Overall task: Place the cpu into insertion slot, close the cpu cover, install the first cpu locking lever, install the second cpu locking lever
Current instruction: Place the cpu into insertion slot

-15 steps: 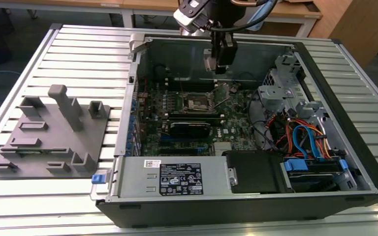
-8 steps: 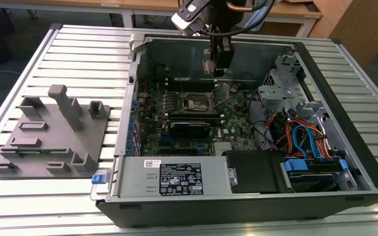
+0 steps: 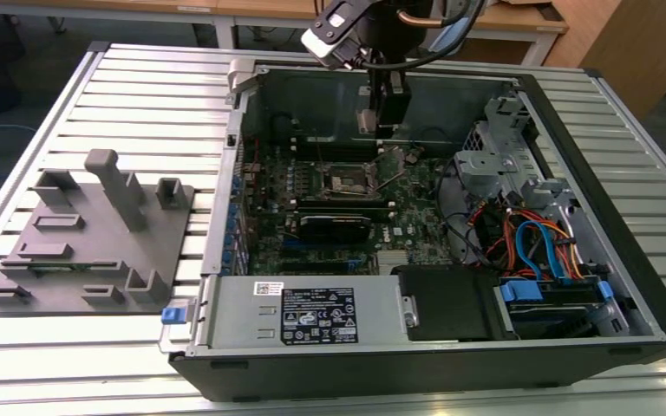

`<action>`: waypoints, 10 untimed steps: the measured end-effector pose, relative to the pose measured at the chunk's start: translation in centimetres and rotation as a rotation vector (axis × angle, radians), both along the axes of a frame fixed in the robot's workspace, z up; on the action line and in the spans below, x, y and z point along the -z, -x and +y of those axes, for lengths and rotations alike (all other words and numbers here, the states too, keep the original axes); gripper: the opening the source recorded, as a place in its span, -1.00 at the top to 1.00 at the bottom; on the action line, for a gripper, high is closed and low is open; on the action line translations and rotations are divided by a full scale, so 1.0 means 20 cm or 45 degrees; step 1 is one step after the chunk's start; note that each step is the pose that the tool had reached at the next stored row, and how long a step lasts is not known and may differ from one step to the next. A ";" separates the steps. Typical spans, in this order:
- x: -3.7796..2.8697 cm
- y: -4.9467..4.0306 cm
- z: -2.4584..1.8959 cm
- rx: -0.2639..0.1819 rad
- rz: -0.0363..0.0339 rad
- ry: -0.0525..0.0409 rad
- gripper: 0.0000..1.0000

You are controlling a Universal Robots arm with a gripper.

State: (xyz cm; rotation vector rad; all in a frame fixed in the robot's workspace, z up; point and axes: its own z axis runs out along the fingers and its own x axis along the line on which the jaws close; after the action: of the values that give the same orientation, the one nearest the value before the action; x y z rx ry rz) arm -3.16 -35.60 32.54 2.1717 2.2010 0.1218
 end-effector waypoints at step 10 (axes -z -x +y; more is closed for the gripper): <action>0.013 0.003 0.006 -0.004 -0.0001 -0.001 -0.08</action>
State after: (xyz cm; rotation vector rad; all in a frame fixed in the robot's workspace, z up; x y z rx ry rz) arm -3.22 -35.47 32.29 2.1689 2.2044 0.1226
